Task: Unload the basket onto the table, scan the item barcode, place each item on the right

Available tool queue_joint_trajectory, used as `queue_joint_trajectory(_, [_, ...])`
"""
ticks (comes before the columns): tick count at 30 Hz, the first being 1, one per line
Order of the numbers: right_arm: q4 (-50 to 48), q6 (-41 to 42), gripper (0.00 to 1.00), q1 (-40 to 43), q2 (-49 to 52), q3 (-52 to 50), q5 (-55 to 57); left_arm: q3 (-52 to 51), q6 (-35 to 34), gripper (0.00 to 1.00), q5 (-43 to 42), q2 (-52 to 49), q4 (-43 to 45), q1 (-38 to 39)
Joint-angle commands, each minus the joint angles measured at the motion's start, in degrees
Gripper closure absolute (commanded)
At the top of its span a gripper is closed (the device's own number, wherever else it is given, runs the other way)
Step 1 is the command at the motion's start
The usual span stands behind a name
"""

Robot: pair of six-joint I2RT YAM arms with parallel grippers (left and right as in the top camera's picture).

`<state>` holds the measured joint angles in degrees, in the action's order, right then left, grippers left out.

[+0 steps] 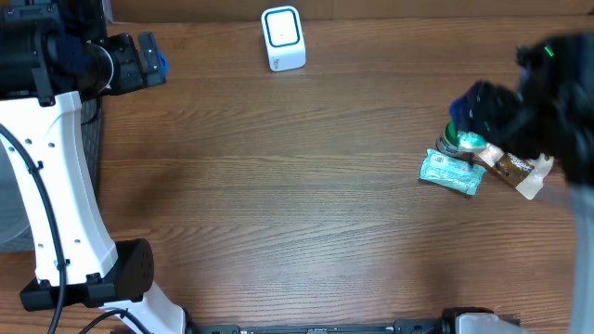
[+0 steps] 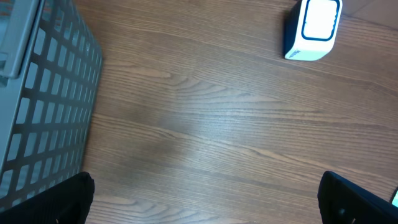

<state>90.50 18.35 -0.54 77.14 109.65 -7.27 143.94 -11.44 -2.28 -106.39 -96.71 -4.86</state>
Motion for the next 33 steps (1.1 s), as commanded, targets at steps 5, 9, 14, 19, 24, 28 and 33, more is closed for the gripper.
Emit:
queue_joint_trajectory(5, [6.5, -0.8, 0.0, -0.5, -10.0, 0.7, -0.2, 0.5, 1.0, 0.0, 0.4, -0.2, -0.1, 0.4])
queue_joint_trajectory(9, [6.6, -0.8, 0.0, -0.5, -12.9, 0.7, -0.1, 0.5, 1.0, 0.0, 0.4, -0.2, -0.1, 0.4])
queue_joint_trajectory(14, [6.5, -0.9, 0.0, -0.5, -14.2, 0.7, 1.8, 0.5, 1.0, 0.01, 0.4, -0.2, -0.1, 0.4])
queue_joint_trajectory(19, [5.1, -1.4, 0.0, -0.5, -14.1, 0.6, 4.2, 0.5, 1.0, 0.0, 0.4, -0.2, -0.1, 0.4])
queue_joint_trajectory(24, [-6.3, -3.4, 0.0, -0.3, -16.9, -3.7, 4.0, 0.5, 1.0, 0.0, 0.4, -0.2, -0.1, 0.4])
queue_joint_trajectory(28, [-20.1, -3.7, 0.0, -0.6, -23.6, -14.8, 4.0, 0.5, 1.0, 0.0, 0.4, -0.2, -0.1, 0.4])
queue_joint_trajectory(33, [-37.2, -5.2, 0.0, -0.7, -34.6, -34.4, 4.2, 0.5, 1.0, 0.0, 0.4, -0.2, -0.1, 0.4])
